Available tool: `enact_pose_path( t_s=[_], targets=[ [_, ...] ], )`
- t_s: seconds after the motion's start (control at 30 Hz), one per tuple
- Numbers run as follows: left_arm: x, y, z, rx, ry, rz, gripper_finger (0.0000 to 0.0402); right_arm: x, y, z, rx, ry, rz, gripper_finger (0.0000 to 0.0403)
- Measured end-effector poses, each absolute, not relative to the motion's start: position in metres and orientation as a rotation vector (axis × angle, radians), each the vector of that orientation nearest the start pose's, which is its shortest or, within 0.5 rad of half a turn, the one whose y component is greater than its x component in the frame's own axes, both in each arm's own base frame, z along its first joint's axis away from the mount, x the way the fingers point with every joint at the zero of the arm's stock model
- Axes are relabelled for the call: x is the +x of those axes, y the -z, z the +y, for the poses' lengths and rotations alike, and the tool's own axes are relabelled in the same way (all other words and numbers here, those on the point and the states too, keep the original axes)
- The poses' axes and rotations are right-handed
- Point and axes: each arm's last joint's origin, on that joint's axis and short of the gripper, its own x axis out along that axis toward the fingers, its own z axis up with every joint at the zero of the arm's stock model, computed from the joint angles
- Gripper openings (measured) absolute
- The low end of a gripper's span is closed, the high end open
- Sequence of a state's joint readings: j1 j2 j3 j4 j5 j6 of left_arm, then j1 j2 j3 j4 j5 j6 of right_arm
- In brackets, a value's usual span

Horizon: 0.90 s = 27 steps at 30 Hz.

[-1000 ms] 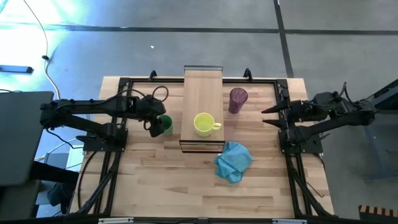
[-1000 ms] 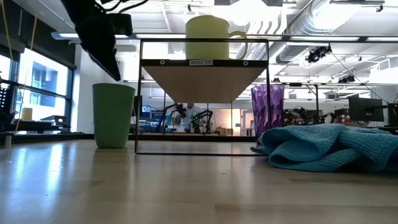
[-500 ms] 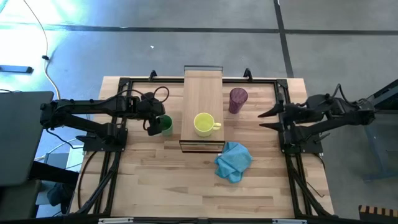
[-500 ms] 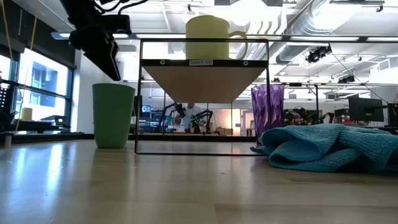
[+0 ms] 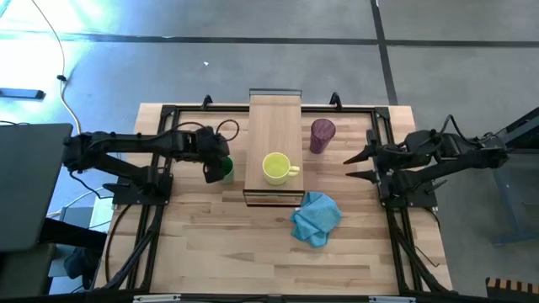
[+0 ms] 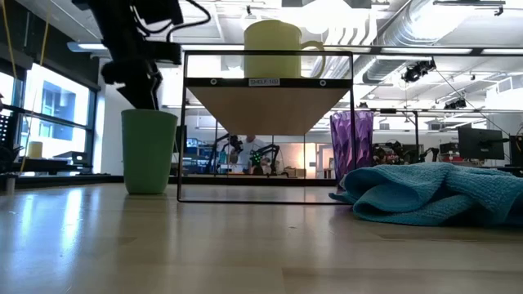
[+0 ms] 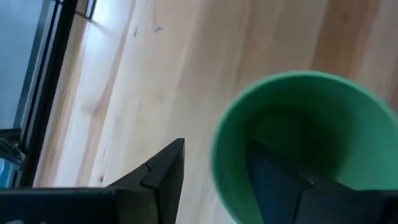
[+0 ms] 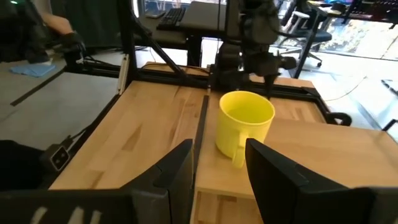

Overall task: Stack small to large cups/mugs on shelf
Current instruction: Put the green cup on the shelf

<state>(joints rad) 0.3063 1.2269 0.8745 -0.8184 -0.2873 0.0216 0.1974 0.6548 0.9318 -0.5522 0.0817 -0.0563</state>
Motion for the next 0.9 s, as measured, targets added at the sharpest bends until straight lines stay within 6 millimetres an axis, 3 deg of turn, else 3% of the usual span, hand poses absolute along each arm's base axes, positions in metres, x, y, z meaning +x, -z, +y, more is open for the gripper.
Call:
enact_pose_path(
  t_s=[0.2,0.4,0.53,0.7,0.9],
  targets=[
    [0.207,-0.23,0.093,-0.113,-0.509,1.178,0.0159,0.121,-0.363,0.023,-0.079,-0.15,0.271,0.0139],
    [0.206,-0.229,0.095,-0.128,-0.503,1.177,0.0153,0.121,-0.362,0.023,-0.078,-0.15,0.276,0.0139],
    [0.206,-0.229,0.095,-0.127,-0.494,1.184,0.0112,0.121,-0.362,0.023,-0.093,-0.151,0.274,0.0139],
    [0.206,-0.23,0.095,-0.124,-0.49,1.184,0.0018,0.121,-0.362,0.022,-0.095,-0.15,0.274,0.0139],
    [0.207,-0.237,0.094,-0.157,-0.446,1.18,0.0009,0.121,-0.362,0.022,-0.095,-0.149,0.274,0.0139]
  ],
)
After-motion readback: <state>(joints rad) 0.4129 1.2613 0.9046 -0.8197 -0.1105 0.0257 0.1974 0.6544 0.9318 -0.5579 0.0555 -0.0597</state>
